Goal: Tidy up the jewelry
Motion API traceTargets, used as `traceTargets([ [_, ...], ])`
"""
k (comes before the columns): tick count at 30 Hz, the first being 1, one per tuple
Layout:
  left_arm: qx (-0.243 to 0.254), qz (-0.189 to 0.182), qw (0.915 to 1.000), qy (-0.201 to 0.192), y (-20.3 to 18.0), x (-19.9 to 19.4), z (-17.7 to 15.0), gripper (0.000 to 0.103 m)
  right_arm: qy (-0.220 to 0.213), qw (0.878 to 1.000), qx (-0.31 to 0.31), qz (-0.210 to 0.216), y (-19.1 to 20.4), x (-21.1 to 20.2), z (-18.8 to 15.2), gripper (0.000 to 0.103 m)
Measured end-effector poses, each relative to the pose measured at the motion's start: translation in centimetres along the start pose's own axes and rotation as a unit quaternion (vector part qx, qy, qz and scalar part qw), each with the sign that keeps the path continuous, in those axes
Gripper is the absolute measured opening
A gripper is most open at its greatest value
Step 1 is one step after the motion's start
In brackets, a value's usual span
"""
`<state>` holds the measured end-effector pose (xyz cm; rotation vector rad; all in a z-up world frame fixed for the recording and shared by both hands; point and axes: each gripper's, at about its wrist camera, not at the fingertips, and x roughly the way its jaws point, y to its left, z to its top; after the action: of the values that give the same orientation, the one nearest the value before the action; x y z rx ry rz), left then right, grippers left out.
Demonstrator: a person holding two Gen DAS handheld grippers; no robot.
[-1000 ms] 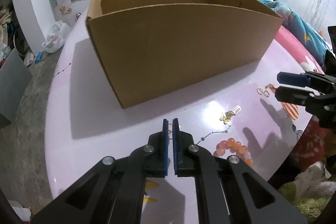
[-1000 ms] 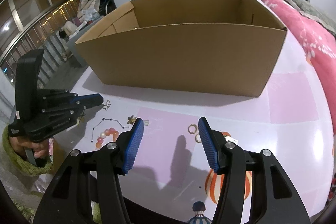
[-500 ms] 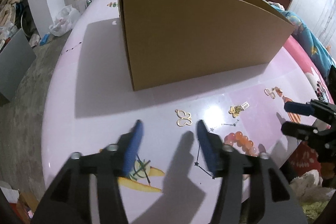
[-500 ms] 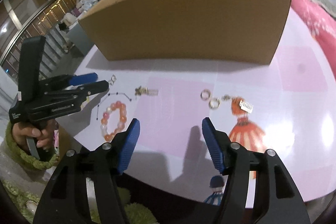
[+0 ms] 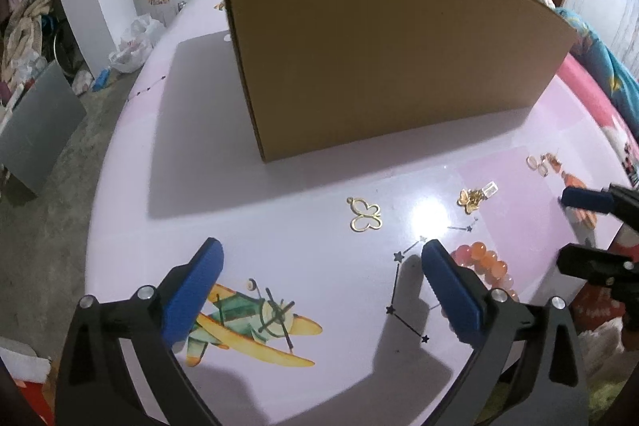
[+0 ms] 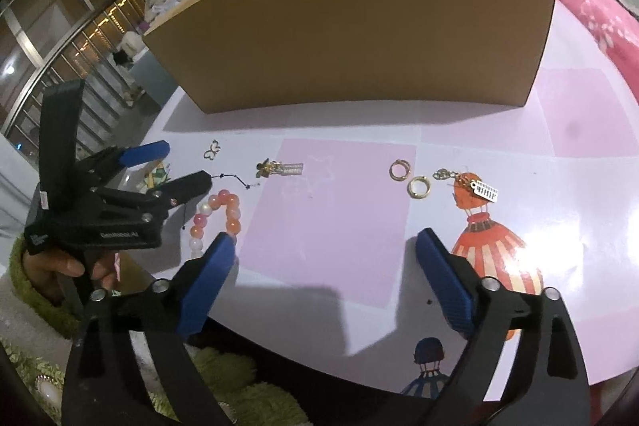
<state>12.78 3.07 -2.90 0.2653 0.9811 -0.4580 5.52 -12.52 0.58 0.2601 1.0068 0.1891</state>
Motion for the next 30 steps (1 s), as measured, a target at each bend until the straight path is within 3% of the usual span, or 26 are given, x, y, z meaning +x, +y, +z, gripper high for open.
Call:
traceTargets([
  [6, 0.003, 0.006, 0.9997, -0.023, -0.1, -0.1, -0.6, 0.098, -0.005, 1.0, -0.014, 0.007, 0.3, 0.1, 0.0, 0.095],
  [17, 0.005, 0.008, 0.9997, -0.023, -0.3, -0.1, -0.9, 0.098, -0.028, 0.998, 0.009, 0.056, -1.3, -0.6, -0.5, 0.095],
  [25, 0.005, 0.007, 0.9998, -0.018, -0.3, -0.1, -0.6, 0.098, -0.021, 0.999, -0.016, 0.025, -0.2, -0.3, -0.5, 0.095],
  [30, 0.005, 0.006, 0.9999, -0.011, -0.2, -0.1, -0.2, 0.098, -0.023, 0.999, -0.015, 0.032, -0.3, -0.3, -0.4, 0.095],
])
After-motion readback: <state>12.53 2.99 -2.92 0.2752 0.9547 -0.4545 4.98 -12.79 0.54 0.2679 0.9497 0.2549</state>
